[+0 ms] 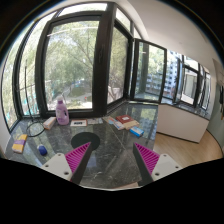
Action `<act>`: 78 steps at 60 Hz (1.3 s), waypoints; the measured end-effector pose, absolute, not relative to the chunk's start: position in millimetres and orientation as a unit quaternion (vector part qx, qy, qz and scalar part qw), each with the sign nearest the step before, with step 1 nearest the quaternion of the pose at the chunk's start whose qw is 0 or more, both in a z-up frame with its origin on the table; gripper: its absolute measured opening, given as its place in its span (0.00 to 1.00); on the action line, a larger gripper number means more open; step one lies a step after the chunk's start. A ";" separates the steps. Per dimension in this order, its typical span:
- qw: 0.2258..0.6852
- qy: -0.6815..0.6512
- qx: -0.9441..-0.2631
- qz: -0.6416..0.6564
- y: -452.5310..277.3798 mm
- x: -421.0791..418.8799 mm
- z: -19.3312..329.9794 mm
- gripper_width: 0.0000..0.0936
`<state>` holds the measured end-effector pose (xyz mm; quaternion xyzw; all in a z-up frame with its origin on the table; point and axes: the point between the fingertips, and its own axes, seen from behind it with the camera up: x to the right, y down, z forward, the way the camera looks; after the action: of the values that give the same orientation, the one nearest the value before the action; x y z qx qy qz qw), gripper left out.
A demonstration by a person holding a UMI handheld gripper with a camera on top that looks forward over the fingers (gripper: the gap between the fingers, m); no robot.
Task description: Arrange mouse
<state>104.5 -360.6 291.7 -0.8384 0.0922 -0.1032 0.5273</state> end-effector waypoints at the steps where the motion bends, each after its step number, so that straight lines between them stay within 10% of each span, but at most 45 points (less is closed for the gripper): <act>1: 0.526 0.093 -0.839 -0.103 -361.0 105.0 290.5 0.91; 38: 0.385 0.019 -0.923 -0.019 -403.3 -18.7 79.1 0.92; 78: 0.424 -0.100 -0.899 0.043 -151.0 -312.9 -7.1 0.92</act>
<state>-312.9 -151.0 -7.1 -0.8991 -0.0998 0.0431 0.4240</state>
